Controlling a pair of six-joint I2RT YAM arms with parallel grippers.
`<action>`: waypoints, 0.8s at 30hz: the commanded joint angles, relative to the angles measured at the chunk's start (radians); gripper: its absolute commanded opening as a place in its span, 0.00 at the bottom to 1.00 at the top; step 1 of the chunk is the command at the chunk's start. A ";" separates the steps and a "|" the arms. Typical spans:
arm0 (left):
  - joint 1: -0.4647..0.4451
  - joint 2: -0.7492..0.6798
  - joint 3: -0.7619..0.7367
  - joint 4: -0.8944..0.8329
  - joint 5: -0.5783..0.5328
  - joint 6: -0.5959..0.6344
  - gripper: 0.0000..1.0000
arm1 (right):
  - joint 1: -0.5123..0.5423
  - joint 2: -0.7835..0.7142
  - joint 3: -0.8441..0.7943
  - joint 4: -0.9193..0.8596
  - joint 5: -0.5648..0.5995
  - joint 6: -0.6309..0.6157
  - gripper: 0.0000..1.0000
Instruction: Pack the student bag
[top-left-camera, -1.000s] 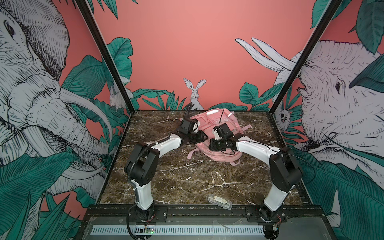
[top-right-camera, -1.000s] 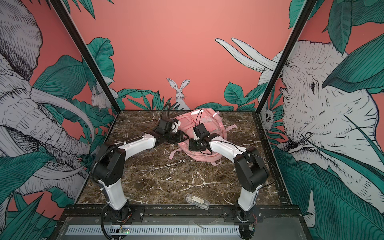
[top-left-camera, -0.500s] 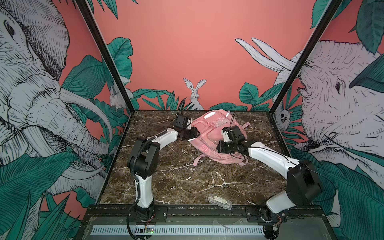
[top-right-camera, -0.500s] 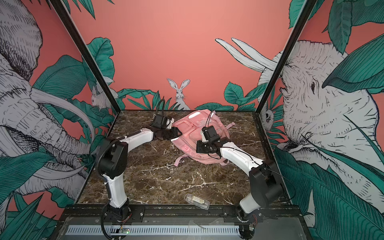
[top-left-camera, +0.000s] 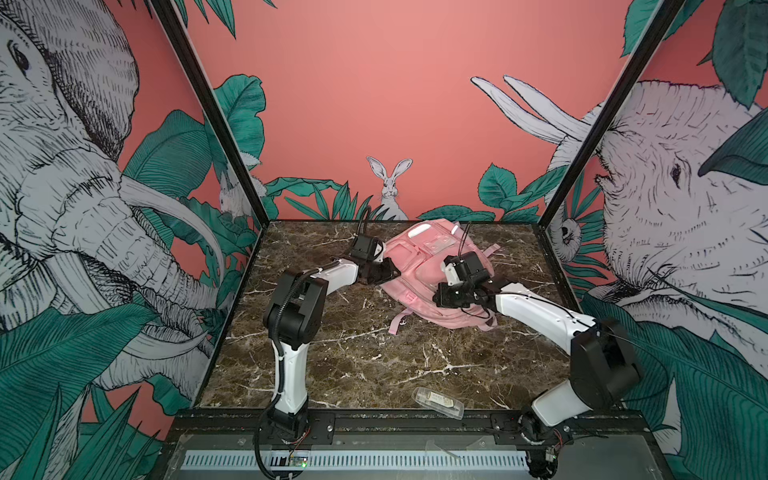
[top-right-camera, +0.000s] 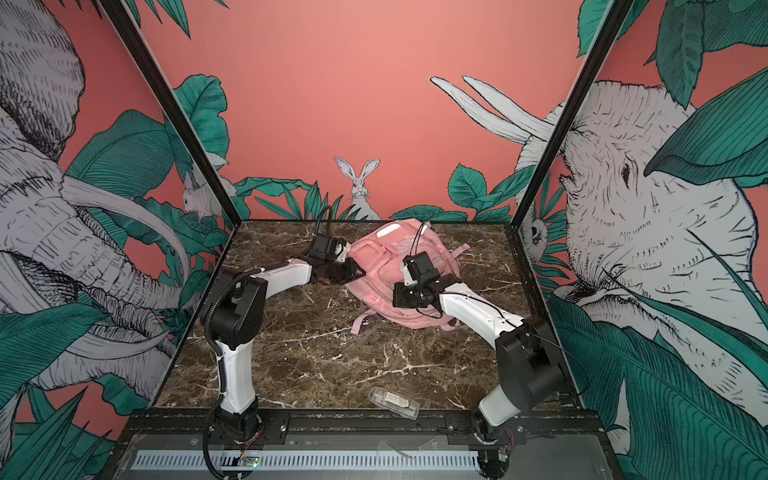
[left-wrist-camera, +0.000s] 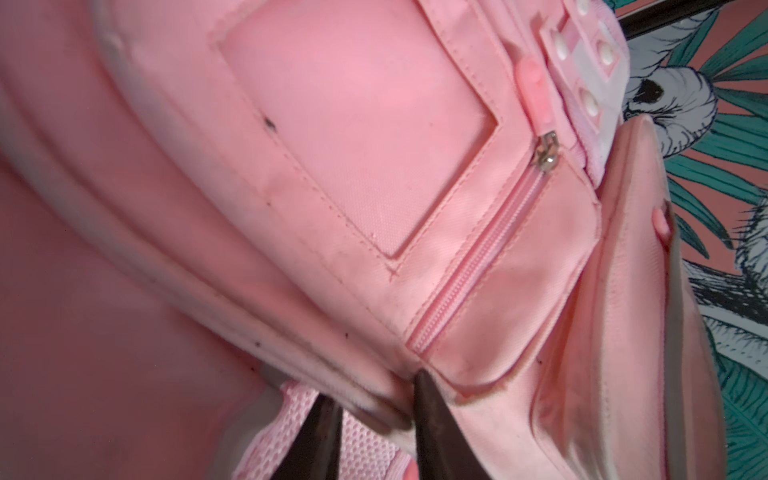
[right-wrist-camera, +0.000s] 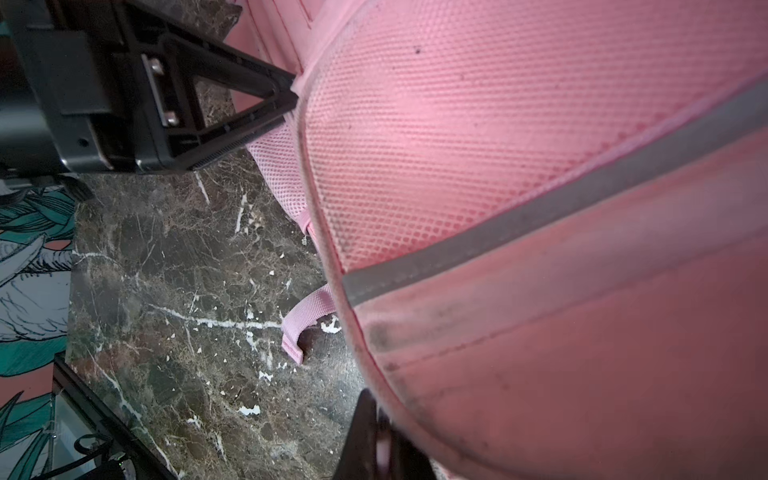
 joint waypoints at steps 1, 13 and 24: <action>-0.001 -0.003 -0.039 0.080 0.029 -0.039 0.17 | 0.021 0.028 0.024 0.042 -0.024 0.011 0.00; -0.006 -0.049 -0.101 0.122 0.036 -0.067 0.03 | 0.066 0.232 0.228 0.078 0.018 0.086 0.01; 0.084 -0.099 -0.127 0.062 -0.011 -0.005 0.04 | 0.075 0.195 0.223 0.039 -0.003 0.040 0.40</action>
